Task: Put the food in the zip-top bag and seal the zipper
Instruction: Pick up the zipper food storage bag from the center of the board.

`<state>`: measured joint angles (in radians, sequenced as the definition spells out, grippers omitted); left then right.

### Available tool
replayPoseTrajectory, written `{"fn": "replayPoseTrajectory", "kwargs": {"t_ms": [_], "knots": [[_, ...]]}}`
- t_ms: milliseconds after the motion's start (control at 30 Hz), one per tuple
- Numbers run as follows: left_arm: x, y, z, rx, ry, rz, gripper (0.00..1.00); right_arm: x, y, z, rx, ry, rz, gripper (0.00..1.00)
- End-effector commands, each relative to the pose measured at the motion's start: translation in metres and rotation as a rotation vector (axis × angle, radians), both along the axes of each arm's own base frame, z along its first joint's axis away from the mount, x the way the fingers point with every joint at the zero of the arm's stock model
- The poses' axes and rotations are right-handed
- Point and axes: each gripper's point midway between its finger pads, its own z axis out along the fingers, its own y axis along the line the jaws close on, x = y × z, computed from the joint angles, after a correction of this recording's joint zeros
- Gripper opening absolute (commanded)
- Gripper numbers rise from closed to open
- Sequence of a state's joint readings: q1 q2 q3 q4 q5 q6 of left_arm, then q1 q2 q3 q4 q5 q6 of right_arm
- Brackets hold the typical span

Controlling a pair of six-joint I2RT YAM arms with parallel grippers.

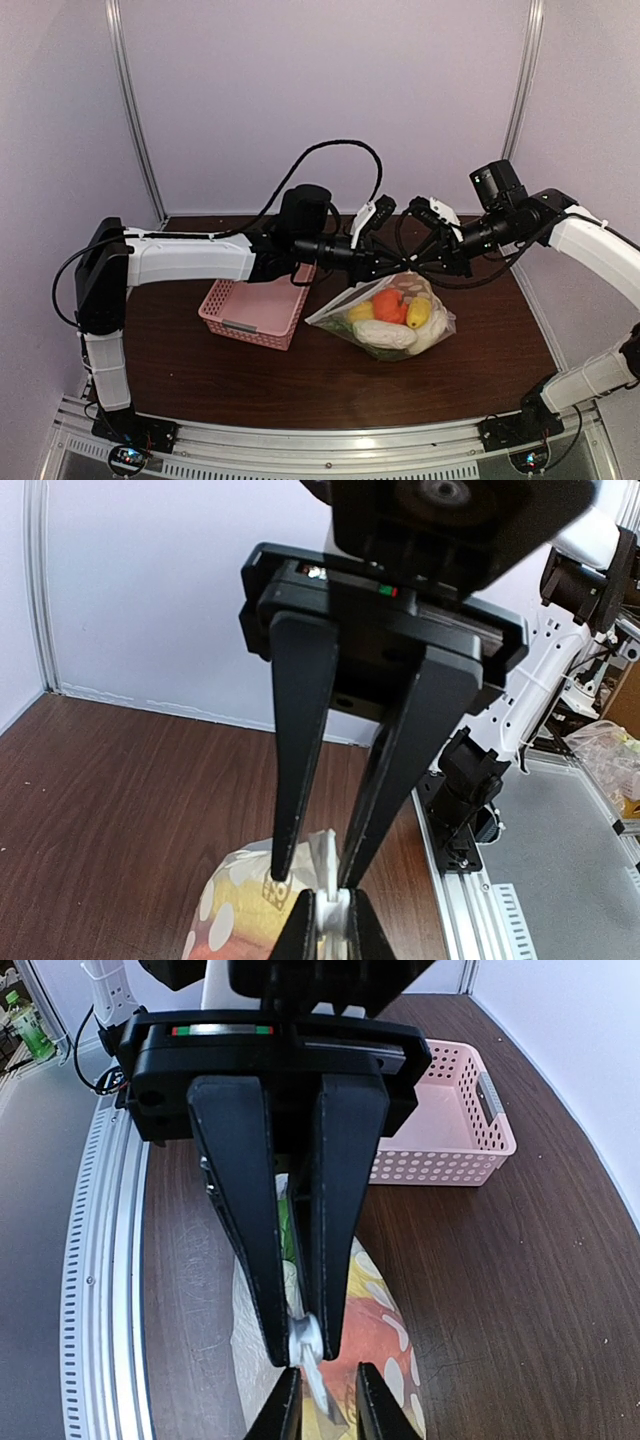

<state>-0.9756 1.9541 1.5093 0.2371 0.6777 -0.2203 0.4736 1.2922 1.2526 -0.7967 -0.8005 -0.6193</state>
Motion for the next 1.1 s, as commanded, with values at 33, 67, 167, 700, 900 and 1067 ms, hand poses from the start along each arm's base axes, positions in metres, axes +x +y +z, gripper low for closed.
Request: {"fn": "replayPoseTrajectory", "kwargs": {"t_ms": [33,67,167,700,900,1067], "knots": [[-0.002,0.001,0.03,-0.071,-0.043,-0.029,0.0,-0.003,0.005,0.016,0.041,0.0,0.013,0.18],[-0.002,0.001,0.029,-0.068,-0.04,-0.029,0.0,-0.003,0.005,0.018,0.042,-0.001,0.013,0.18],[-0.003,0.001,0.028,-0.067,-0.04,-0.034,0.0,-0.003,0.005,0.022,0.044,0.0,0.007,0.17],[-0.002,0.0,0.028,-0.063,-0.04,-0.032,0.0,-0.004,0.004,0.007,0.013,0.047,0.014,0.11],[0.001,-0.001,0.023,-0.049,-0.038,-0.022,0.0,-0.003,0.005,0.011,0.022,0.029,0.018,0.0],[0.007,0.002,0.004,0.026,-0.02,0.018,0.01,0.04,-0.026,0.049,0.101,-0.097,-0.213,0.0]]}}
